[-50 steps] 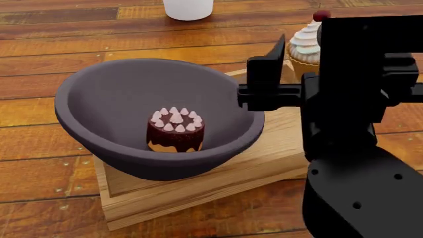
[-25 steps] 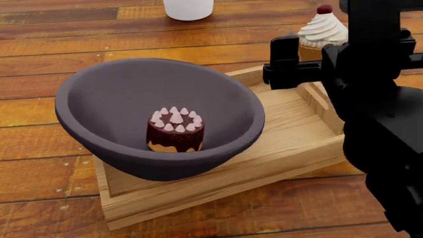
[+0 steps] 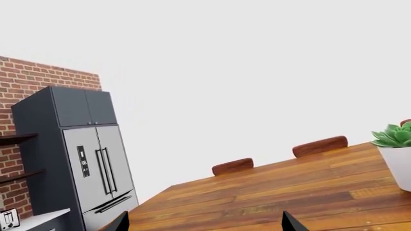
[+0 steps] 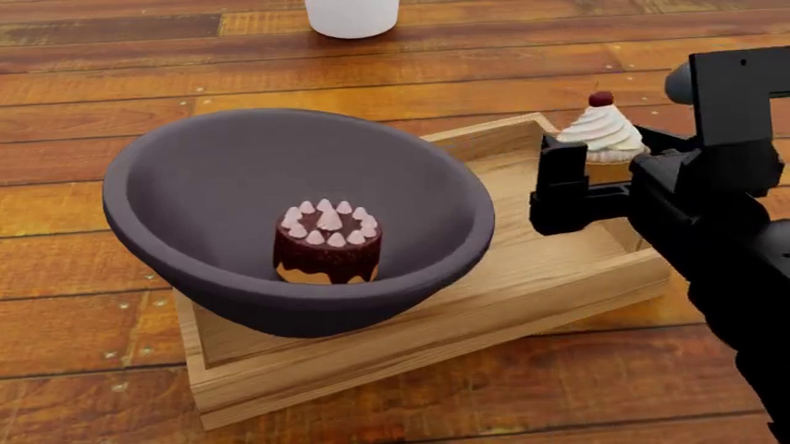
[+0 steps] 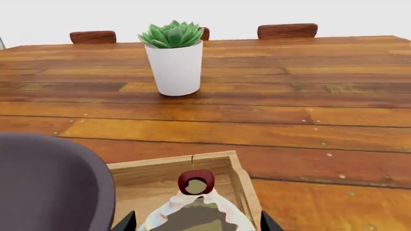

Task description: Pick up the bowl with cake and place it on the tray. Pick up the cupcake and place it on the tray.

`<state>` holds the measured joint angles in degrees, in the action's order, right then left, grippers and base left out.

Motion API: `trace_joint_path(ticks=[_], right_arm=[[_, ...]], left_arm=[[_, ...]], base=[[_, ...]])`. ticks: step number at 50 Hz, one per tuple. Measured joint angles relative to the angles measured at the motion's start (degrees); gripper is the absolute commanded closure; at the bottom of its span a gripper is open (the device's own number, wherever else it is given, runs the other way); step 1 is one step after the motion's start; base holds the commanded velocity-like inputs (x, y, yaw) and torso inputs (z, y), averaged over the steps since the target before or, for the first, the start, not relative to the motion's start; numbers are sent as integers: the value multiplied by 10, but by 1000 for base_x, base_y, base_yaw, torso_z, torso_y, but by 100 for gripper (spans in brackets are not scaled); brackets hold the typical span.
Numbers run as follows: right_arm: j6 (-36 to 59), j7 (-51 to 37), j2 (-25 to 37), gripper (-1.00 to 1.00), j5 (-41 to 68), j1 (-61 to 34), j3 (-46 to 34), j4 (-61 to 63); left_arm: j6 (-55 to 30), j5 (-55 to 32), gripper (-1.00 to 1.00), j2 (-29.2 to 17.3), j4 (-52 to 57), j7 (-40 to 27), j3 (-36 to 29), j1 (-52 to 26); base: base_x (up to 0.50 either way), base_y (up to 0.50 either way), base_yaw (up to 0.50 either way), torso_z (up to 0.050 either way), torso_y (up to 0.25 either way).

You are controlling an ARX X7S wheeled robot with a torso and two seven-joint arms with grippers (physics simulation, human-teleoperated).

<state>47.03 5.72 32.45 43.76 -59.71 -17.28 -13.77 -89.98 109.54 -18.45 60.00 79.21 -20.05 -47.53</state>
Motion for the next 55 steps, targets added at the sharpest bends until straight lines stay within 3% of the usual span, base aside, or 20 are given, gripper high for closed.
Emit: trace_joint_path(ticks=[22,52,53,55], right_arm=[[-72,135,10,100,10,37,-9,-73],[-107,174,-7,100,-6,39,-26,-129],[-108,174,-7,-100,-6,39,-26,-130],[-110,176,-7,-100,-8,39,-26,-131]], left_arm=[[0,-10,-100,6,0,-27,-17,6],[0,-39,-100,7,0,-58,-18,12],[0,-39,-100,7,0,-58,-19,12],[0,-39,-100,7,0,-59,-19,12]], base=[[0,0,0,0,0],[0,0,0,0,0],[0,0,0,0,0],[0,0,0,0,0]])
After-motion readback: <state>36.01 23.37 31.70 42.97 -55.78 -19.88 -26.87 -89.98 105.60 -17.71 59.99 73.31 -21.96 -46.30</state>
